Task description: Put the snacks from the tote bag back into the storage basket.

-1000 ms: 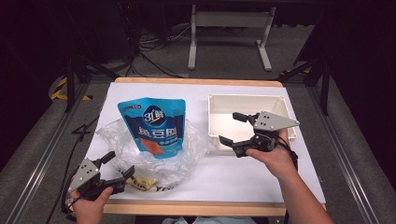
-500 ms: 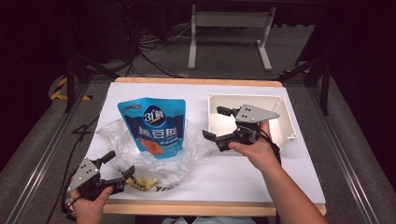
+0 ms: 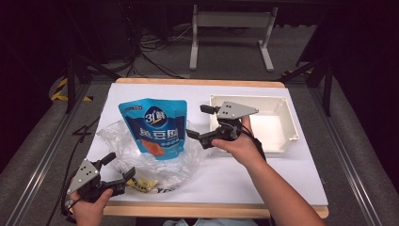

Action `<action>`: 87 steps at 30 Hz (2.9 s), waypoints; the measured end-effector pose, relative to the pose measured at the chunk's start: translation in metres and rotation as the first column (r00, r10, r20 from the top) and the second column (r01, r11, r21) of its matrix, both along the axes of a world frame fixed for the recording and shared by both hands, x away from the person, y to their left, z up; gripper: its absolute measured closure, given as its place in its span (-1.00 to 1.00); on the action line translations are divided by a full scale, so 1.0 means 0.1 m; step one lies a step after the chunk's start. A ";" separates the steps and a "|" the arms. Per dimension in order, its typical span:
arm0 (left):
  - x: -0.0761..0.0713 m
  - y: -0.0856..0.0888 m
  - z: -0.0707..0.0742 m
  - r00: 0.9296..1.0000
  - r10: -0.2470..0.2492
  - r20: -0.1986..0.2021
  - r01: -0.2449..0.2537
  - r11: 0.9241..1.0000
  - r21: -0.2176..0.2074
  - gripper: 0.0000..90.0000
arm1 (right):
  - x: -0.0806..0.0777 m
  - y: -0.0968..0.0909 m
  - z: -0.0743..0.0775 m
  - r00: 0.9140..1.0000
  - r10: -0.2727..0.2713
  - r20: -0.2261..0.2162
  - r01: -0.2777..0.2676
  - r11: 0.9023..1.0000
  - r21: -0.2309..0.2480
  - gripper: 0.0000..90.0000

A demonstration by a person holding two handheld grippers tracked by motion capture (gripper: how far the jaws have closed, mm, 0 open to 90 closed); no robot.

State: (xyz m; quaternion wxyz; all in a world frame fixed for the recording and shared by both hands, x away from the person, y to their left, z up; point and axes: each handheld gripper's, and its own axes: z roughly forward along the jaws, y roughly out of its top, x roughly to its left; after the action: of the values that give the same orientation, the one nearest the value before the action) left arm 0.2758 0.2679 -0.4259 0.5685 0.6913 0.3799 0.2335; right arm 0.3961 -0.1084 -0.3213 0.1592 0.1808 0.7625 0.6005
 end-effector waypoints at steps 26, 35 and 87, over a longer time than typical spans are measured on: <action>-0.02 0.02 0.00 1.000 0.003 0.002 -0.003 1.000 0.010 -0.75 | 0.27 0.58 -0.37 0.997 0.071 -0.027 -0.071 0.997 0.005 -0.82; -0.01 0.02 0.00 1.000 0.001 0.002 -0.001 1.000 0.010 -0.75 | 0.25 0.74 -0.49 0.997 0.078 -0.020 -0.078 0.997 -0.011 -0.81; 0.00 0.01 -0.01 1.000 0.005 0.000 -0.005 1.000 0.002 -0.75 | 0.26 0.87 -0.74 0.987 0.162 0.002 -0.159 0.972 -0.170 0.19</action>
State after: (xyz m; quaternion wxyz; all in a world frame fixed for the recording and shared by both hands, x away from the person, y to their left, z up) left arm 0.2761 0.2689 -0.4269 0.5674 0.6909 0.3812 0.2352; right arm 0.4223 -0.0209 -0.3951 0.1309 0.0995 0.8215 0.5460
